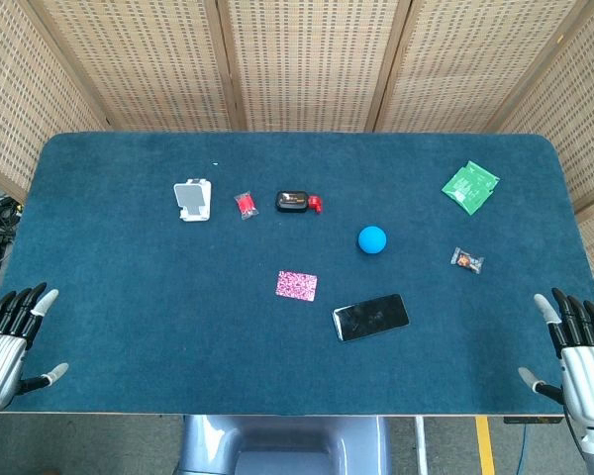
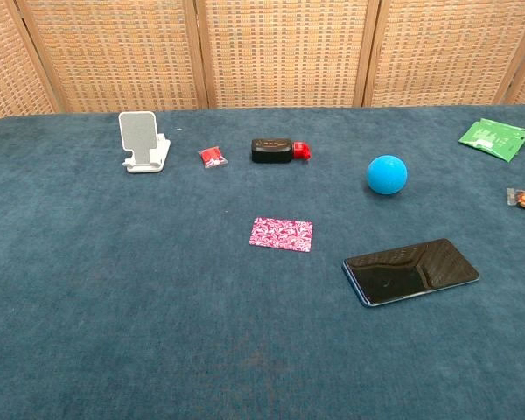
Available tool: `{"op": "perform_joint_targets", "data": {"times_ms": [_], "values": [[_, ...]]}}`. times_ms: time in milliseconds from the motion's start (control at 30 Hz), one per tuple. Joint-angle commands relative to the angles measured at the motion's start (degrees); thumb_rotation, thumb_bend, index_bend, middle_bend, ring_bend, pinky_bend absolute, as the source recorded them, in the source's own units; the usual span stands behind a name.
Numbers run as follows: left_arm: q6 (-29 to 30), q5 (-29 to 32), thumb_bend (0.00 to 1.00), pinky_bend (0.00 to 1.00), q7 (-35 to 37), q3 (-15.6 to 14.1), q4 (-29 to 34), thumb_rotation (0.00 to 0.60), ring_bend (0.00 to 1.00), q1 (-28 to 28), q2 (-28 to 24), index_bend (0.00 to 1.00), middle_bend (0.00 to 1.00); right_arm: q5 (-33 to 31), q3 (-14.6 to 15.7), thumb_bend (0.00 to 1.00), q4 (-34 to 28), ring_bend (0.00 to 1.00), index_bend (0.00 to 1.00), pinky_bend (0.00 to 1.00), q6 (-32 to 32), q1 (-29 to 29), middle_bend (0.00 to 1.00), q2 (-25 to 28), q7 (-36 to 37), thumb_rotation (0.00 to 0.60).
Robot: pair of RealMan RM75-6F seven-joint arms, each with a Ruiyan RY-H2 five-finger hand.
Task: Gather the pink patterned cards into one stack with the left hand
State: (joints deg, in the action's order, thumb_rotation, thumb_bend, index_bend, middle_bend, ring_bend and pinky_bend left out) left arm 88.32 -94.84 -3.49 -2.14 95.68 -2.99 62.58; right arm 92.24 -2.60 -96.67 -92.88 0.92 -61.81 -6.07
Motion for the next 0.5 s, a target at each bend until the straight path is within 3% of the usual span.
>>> {"op": "perform_joint_targets", "data": {"times_ms": [33, 300, 367, 400, 500], "values": [[0.1, -0.3, 0.00, 0.00, 0.4, 0.0, -0.3, 0.600, 0.00, -0.1, 0.1, 0.00, 0.00, -0.1, 0.0, 0.00, 0.0, 0.00, 0.00, 0.00, 0.1, 0.0, 0.00, 0.0, 0.0, 0.600], [-1.0, -0.1, 0.00, 0.00, 0.1, 0.0, -0.5, 0.600, 0.00, -0.6, 0.5, 0.00, 0.00, -0.5, -0.1, 0.00, 0.1, 0.00, 0.00, 0.00, 0.3, -0.1, 0.00, -0.1, 0.0, 0.600], [-2.0, 0.1, 0.06, 0.00, -0.3, 0.1, -0.4, 0.600, 0.00, -1.1, 0.7, 0.00, 0.00, -0.7, -0.1, 0.00, 0.1, 0.00, 0.00, 0.00, 0.5, -0.1, 0.00, -0.2, 0.0, 0.600], [-2.7, 0.1, 0.17, 0.00, -0.3, 0.1, -0.1, 0.600, 0.00, -1.6, 0.7, 0.00, 0.00, -0.8, -0.2, 0.00, 0.0, 0.00, 0.00, 0.00, 0.5, -0.1, 0.00, -0.2, 0.1, 0.600], [-5.5, 0.1, 0.66, 0.00, 0.4, 0.7, 1.1, 0.600, 0.00, -3.7, 0.8, 0.00, 0.00, -1.1, -0.4, 0.00, 0.0, 0.00, 0.00, 0.00, 0.6, -0.2, 0.00, -0.1, 0.1, 0.600]]}}
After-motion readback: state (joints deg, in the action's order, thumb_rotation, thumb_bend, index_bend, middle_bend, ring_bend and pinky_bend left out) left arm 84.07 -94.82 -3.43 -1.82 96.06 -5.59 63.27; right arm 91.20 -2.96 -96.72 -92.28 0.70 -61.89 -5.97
